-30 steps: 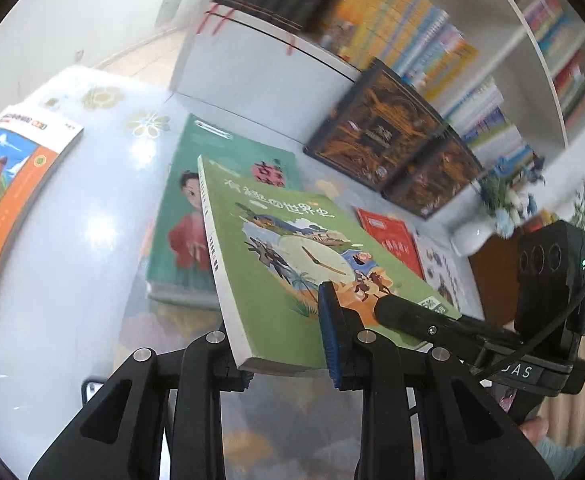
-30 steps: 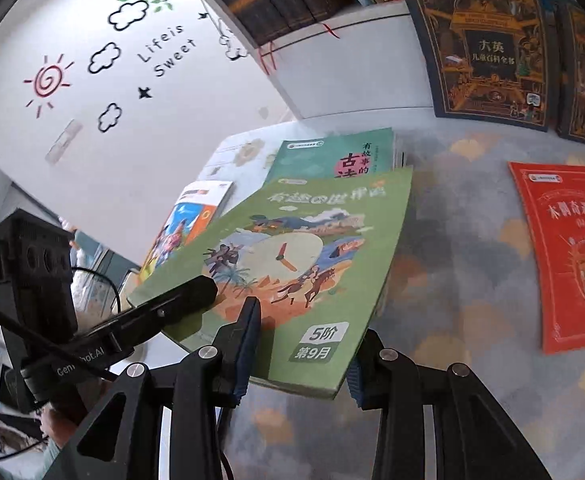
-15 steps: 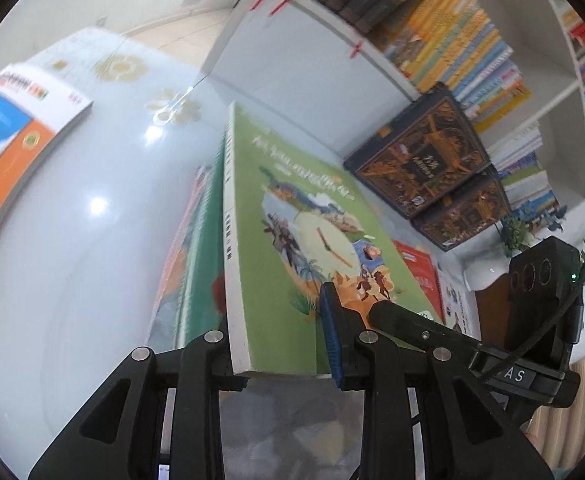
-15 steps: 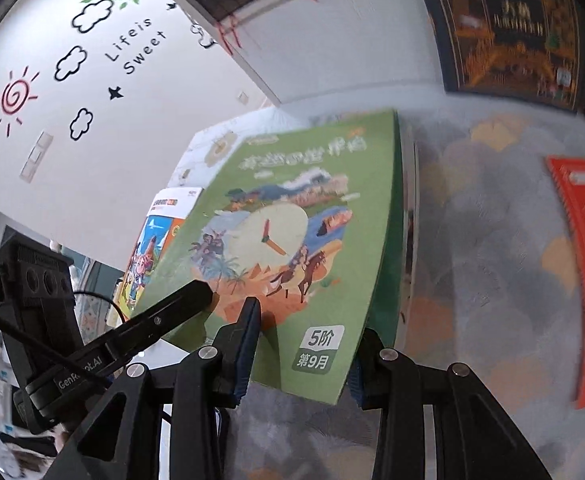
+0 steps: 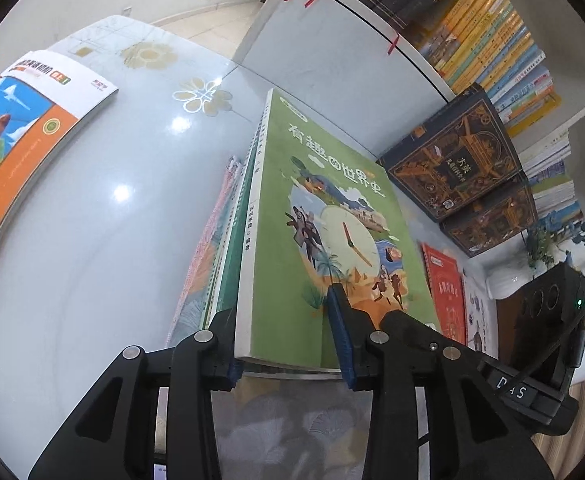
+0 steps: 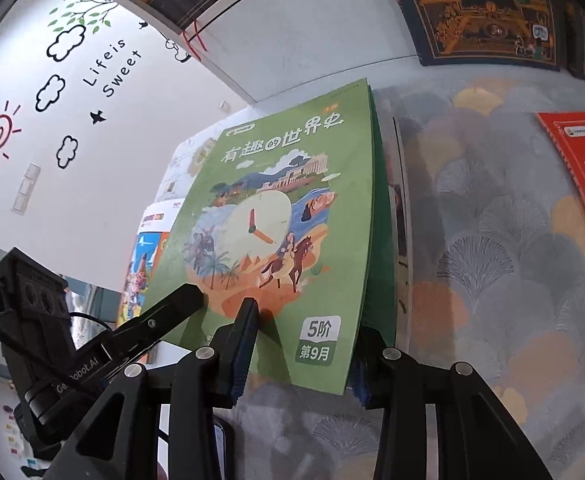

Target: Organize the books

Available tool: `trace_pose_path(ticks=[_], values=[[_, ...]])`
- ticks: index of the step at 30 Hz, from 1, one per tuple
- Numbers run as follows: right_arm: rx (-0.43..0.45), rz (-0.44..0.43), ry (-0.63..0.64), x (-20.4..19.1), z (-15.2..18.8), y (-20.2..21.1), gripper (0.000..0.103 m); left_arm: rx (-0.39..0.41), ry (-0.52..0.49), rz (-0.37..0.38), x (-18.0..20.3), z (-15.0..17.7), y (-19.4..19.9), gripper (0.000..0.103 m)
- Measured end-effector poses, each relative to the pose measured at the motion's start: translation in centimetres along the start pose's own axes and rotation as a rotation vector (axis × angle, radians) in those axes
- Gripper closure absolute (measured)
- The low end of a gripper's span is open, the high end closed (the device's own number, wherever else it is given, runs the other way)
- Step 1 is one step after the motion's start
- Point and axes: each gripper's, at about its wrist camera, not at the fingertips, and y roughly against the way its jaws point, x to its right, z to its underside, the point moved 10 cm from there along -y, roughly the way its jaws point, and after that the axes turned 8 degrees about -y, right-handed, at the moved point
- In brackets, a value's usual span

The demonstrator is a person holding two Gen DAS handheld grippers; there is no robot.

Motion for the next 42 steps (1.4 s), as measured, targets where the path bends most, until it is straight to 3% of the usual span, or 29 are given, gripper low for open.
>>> trace_pose_path(ticks=[4, 7, 15, 18, 22, 29, 33, 35, 36, 37, 42], values=[[-0.014, 0.006, -0.003, 0.1, -0.1, 0.1, 0.058, -0.01, 0.015, -0.018, -0.7, 0.3, 0.6, 0.069], [-0.038, -0.006, -0.004, 0.1, 0.3, 0.5, 0.048, -0.007, 0.008, -0.114, -1.8, 0.3, 1.6, 0.068], [-0.036, -0.056, -0.139, 5.5, 1.9, 5.3, 0.048, 0.034, -0.053, -0.174, 0.0, 0.8, 3.9, 0.068], [0.005, 0.005, -0.147, 9.7, 2.8, 8.3, 0.048, 0.028, -0.165, -0.136, 4.5, 1.2, 3.8, 0.067], [0.063, 0.118, -0.204, 16.9, 3.8, 12.6, 0.047, -0.059, -0.287, 0.006, 12.6, 3.8, 1.2, 0.041], [0.232, 0.271, -0.357, 31.1, 1.9, 22.9, 0.047, -0.217, -0.45, 0.184, 27.4, 9.2, -7.2, 0.041], [0.352, 0.406, -0.38, 38.7, -1.3, 27.4, 0.047, -0.268, -0.471, 0.182, 33.3, 10.6, -13.5, 0.041], [0.339, 0.44, -0.383, 41.6, -3.2, 27.4, 0.05, -0.286, -0.451, 0.132, 34.9, 11.1, -16.3, 0.041], [0.328, 0.437, -0.384, 42.3, -3.7, 27.1, 0.059, -0.293, -0.432, 0.118, 35.5, 11.3, -17.6, 0.041], [0.32, 0.419, -0.38, 43.0, -4.4, 26.7, 0.061, -0.299, -0.413, 0.119, 35.9, 11.6, -18.4, 0.041], [0.273, 0.425, -0.322, 43.4, -4.6, 24.9, 0.063, -0.303, -0.365, 0.106, 37.9, 12.9, -20.7, 0.041]])
